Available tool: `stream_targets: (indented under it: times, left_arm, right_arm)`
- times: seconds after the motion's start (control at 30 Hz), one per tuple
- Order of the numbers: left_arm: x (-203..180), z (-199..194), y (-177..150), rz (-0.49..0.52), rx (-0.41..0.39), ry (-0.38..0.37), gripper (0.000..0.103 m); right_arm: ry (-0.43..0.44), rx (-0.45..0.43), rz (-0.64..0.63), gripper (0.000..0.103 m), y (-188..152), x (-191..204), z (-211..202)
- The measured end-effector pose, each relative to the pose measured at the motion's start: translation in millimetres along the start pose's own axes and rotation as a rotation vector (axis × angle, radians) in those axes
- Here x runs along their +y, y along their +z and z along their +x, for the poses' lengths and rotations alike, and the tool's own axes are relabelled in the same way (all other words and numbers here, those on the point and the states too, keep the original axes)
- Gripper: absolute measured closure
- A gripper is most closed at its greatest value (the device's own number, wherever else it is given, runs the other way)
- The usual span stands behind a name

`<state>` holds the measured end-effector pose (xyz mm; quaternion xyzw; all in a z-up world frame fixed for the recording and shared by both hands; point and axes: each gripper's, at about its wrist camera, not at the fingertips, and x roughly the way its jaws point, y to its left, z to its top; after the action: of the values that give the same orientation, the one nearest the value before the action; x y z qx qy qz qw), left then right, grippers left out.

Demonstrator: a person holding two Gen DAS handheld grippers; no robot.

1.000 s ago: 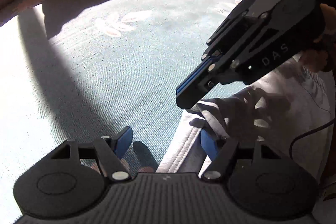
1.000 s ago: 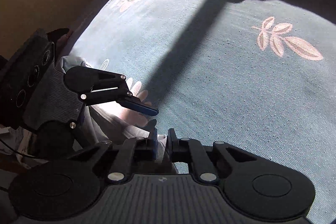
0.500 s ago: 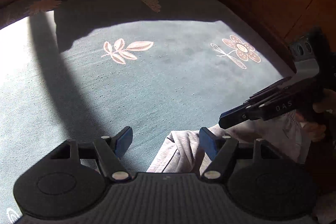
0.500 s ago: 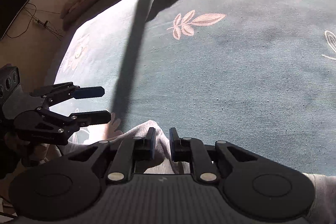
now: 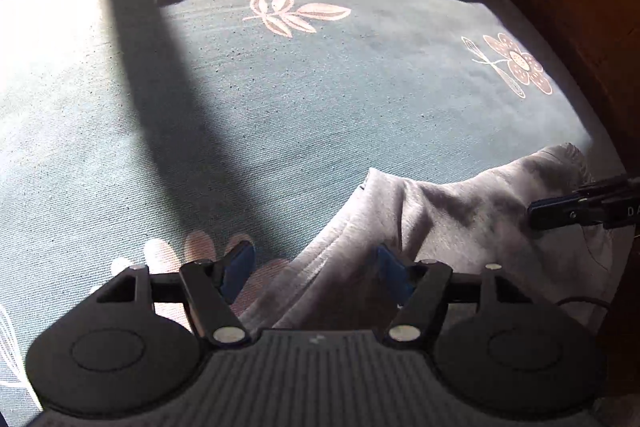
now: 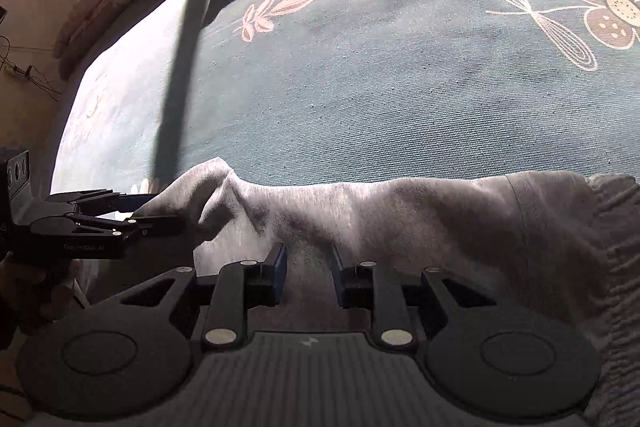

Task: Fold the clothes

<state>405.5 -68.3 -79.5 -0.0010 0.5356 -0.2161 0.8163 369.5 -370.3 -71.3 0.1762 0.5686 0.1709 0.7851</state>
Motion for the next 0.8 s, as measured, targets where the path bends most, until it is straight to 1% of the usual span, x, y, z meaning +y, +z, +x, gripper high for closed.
stream_targets:
  times: [0.03,0.1,0.17,0.27,0.33,0.43,0.6,0.63,0.73,0.77,0.8]
  left_arm:
    - [-1,-9,1,0.011,-0.016,0.007,0.035]
    - [-3,-20,1,0.012,-0.025,0.014,0.035]
    - [-5,-32,-3,0.0,-0.034,-0.008,0.035]
    - [-11,-39,-21,0.015,0.004,0.013,0.035]
    - [-14,-43,-34,0.025,0.03,0.027,0.035]
    - [-9,-53,-55,0.008,0.069,0.059,0.035]
    - [6,-81,-97,-0.033,0.132,0.121,0.032]
    - [9,-86,-104,-0.044,0.143,0.131,0.032]
    - [22,-101,-134,-0.144,0.176,0.145,0.029]
    - [26,-104,-140,-0.187,0.182,0.14,0.029]
    - [33,-108,-149,-0.254,0.189,0.129,0.029]
  right_arm:
    - [0.003,-0.005,0.006,0.071,-3,-1,-3]
    - [0.002,-0.012,0.018,0.071,-10,-3,-6]
    - [0.015,-0.009,0.034,0.071,-16,-2,-8]
    - [0.033,0.005,0.04,0.071,-26,3,-8]
    - [0.041,0.018,0.036,0.069,-32,8,-7]
    - [0.047,0.041,0.028,0.069,-42,16,-3]
    - [0.07,0.101,-0.052,0.068,-55,44,9]
    - [0.074,0.115,-0.078,0.068,-57,52,12]
    - [0.098,0.162,-0.191,0.068,-64,84,26]
    - [0.106,0.178,-0.231,0.068,-67,95,30]
    - [0.115,0.193,-0.272,0.068,-70,107,35]
